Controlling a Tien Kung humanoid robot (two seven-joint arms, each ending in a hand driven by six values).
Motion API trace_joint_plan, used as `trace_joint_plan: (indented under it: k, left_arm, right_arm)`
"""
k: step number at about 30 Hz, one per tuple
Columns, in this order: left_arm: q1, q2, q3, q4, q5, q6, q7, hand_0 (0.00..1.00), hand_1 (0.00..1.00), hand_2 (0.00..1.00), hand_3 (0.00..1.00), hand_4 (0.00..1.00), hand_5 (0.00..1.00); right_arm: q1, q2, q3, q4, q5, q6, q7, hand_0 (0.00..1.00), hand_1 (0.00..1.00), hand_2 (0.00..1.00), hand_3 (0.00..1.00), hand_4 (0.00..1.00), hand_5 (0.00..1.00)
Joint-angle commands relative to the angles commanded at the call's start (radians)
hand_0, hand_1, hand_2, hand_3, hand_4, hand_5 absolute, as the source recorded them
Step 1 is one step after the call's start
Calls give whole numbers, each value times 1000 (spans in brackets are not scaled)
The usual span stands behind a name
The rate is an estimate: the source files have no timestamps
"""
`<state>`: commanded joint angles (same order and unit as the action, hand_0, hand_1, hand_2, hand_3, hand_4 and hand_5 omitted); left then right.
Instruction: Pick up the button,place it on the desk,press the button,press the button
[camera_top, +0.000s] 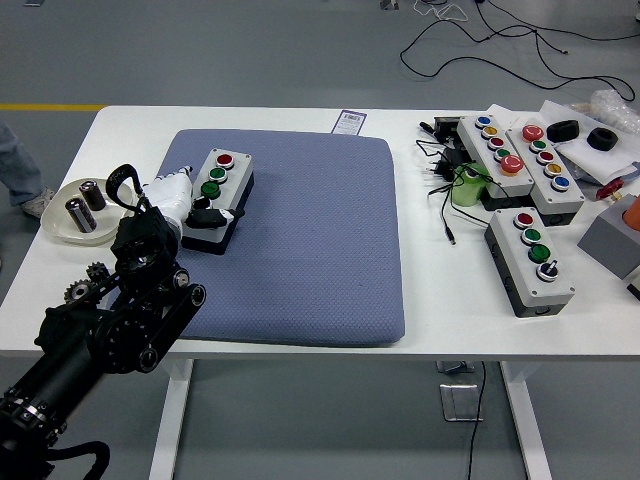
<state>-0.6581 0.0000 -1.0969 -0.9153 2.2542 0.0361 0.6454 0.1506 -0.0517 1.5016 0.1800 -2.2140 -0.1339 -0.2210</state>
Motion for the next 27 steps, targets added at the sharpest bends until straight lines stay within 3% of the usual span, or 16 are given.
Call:
trace_joint_plan:
  k: [6,16,18,19,24,25,27]
  left_arm:
    - [-13,0,26,-4,-6,-11,0,870,998,998,998,998,661]
    - [-39,0,35,88,9,-37,0,834,989,998,998,998,630]
    - [-42,0,33,98,11,-36,0,834,989,998,998,998,630]
    - [-44,0,33,100,13,-35,0,779,957,998,998,998,606]
    - [-50,0,39,99,15,-43,0,779,957,998,998,998,606]
    - [-51,0,41,100,15,-46,0,593,811,998,998,976,503]
    - [-52,0,44,105,15,-51,0,593,811,998,998,976,503]
  right_arm:
    - [-2,-1,6,0,-8,2,-1,673,658,674,624,310,173]
    - [-9,-3,2,0,-5,2,-2,673,658,674,624,310,173]
    - [-9,-4,2,0,-5,2,-2,673,658,674,624,310,173]
    - [-9,-4,3,0,-6,2,-2,673,658,674,624,310,173]
    - [-10,-4,3,0,-8,3,-3,673,658,674,624,310,173]
    - [-11,-5,3,0,-8,3,-3,673,658,674,624,310,173]
    - [-11,-5,4,0,-10,3,-3,673,658,674,624,310,173]
